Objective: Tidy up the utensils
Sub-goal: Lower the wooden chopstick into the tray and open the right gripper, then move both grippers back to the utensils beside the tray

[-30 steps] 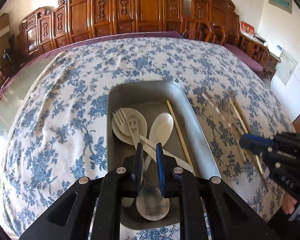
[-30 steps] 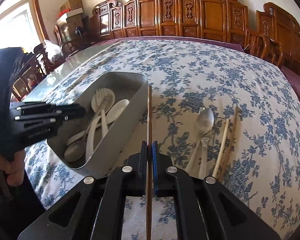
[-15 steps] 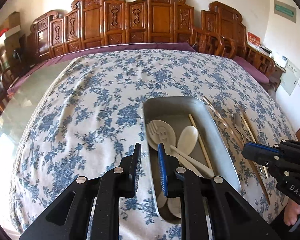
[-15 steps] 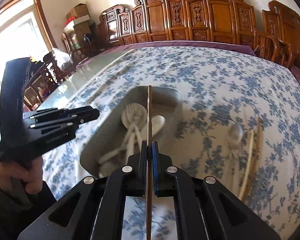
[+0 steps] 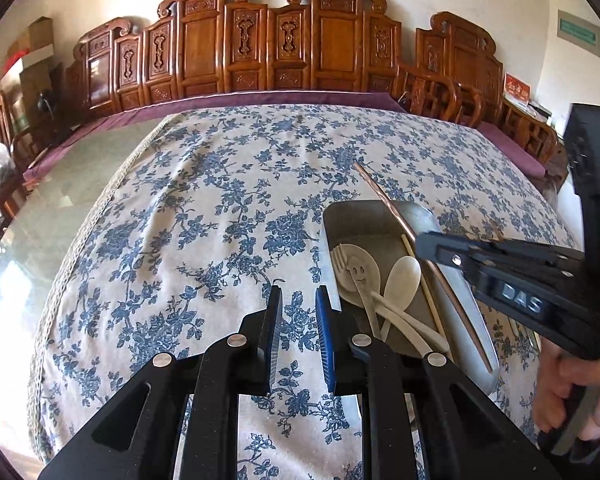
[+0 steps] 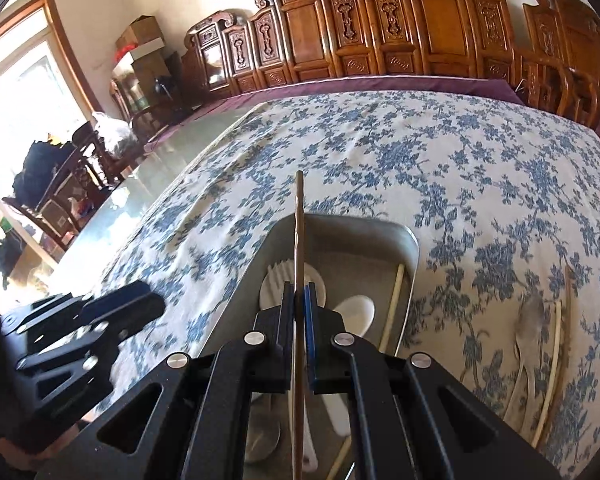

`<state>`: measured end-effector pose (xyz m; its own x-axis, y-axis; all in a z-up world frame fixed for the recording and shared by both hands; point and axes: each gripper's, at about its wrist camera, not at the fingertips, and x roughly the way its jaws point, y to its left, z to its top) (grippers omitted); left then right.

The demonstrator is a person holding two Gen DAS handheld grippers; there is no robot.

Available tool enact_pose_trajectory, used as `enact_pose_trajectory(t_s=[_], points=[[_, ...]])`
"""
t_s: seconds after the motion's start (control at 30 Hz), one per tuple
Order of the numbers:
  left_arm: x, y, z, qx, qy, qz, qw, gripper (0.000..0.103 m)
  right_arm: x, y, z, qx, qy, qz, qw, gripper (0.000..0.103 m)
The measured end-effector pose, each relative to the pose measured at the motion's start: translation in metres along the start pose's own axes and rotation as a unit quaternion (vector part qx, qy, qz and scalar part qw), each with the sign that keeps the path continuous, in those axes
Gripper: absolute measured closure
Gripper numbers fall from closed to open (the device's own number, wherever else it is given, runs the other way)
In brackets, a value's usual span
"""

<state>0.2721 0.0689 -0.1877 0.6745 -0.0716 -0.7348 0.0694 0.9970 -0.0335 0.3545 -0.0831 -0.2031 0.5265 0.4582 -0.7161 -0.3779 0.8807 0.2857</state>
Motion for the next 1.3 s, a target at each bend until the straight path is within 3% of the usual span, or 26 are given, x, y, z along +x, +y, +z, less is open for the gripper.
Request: enact_pose_trajectory(t_s=[0.57, 0.87, 1.0, 1.13, 1.3], points=[[0.0, -0.002, -0.001, -0.002, 0.001, -0.005, 1.0, 0.087, 0.02, 0.002, -0.026, -0.026, 0.035, -0.01, 0.999, 0.095], [0.002, -0.013, -0.003, 0.004, 0.006, -0.016, 0.9999, 0.087, -0.017, -0.017, -0.022, -0.028, 0.0, -0.004, 1.0, 0.095], [0.003, -0.025, -0.002, 0.009, 0.005, -0.026, 0.9996, 0.087, -0.049, -0.039, -0.022, -0.043, -0.023, -0.04, 0.998, 0.095], [0.005, -0.041, -0.002, 0.02, 0.005, -0.035, 0.9992, 0.085, -0.076, -0.07, -0.032, -0.072, -0.033, -0.104, 0.991, 0.095], [0.006, -0.06, -0.003, 0.026, 0.003, -0.039, 0.9989, 0.063, -0.086, -0.12, -0.055, -0.076, -0.019, -0.168, 0.983, 0.091]])
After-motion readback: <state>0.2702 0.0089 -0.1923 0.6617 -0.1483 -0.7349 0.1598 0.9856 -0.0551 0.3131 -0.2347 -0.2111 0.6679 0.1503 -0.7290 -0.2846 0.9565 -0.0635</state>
